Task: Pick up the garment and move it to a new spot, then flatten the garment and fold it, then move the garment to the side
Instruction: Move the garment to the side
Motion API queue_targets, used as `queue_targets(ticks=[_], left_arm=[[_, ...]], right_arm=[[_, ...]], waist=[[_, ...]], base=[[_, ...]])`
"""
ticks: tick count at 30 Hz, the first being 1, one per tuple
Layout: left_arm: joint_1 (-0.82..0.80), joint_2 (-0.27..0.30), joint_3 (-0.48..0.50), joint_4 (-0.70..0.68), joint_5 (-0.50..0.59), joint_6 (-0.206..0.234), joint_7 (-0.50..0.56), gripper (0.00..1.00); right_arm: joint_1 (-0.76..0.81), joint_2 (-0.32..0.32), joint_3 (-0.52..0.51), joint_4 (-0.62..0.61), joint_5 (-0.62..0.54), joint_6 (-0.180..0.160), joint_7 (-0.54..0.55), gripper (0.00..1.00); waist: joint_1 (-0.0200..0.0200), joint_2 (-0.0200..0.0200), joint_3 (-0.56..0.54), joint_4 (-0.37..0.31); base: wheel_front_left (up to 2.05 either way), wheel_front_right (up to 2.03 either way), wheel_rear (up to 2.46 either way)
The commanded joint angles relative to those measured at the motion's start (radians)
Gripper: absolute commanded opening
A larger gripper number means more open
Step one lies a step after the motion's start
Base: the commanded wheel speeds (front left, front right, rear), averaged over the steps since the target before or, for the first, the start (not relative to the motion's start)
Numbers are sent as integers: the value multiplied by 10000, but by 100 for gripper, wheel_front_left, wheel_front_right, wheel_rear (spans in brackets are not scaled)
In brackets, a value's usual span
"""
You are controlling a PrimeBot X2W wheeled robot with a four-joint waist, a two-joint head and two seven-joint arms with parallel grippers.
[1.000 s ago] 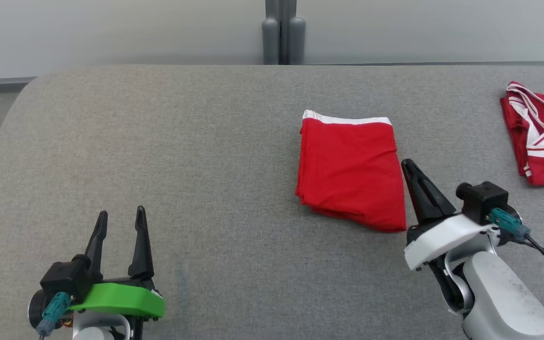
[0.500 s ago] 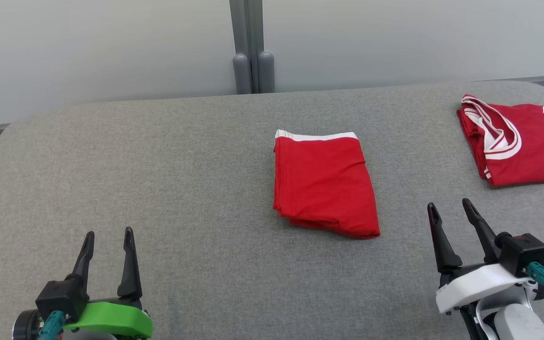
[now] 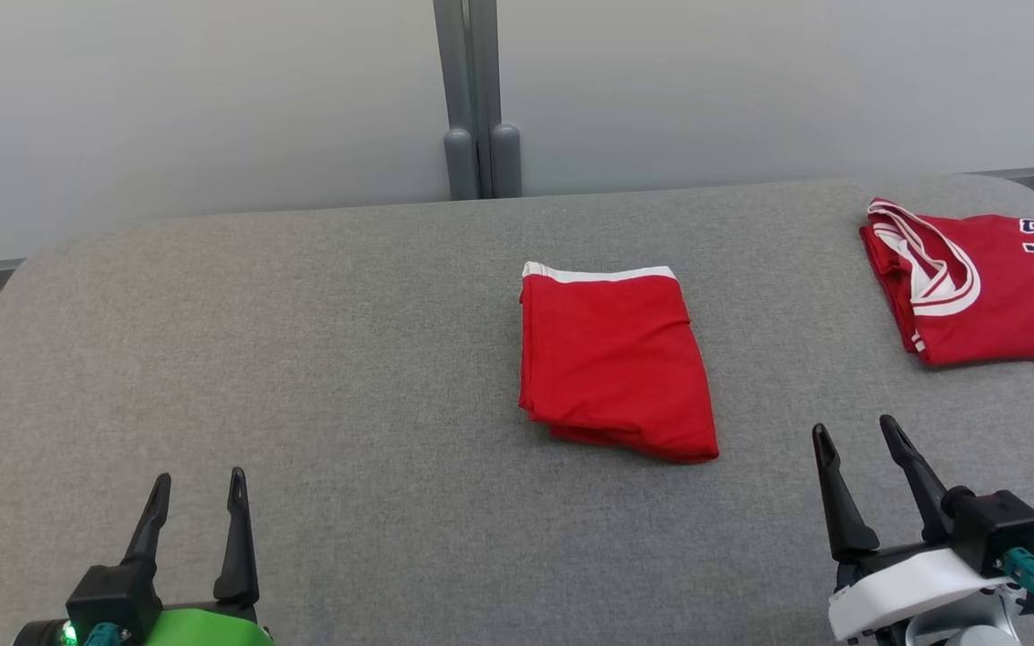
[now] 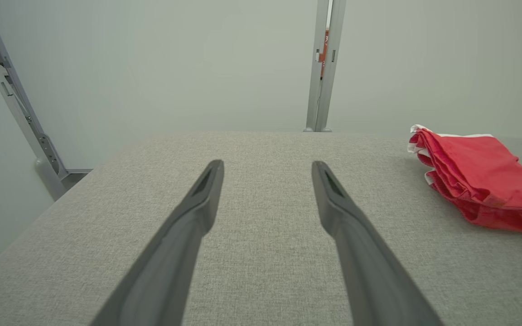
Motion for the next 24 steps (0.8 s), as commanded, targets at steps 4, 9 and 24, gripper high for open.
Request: queue_targets(ticks=[4, 9, 24], left_arm=[[205, 74, 163, -190, 108, -28, 2, 100], [271, 32, 237, -311, 107, 13, 2, 100], [264, -24, 373, -229, -189, -19, 2, 100]], right_arm=[[252, 55, -45, -175, -111, -14, -25, 100], [382, 125, -72, -210, -148, -14, -23, 100], [350, 154, -27, -79, -117, -14, -23, 100]], waist=[[0, 0, -61, 62], [0, 0, -89, 112], [0, 0, -85, 141]], base=[[0, 0, 0], [0, 0, 0], [0, 0, 0]])
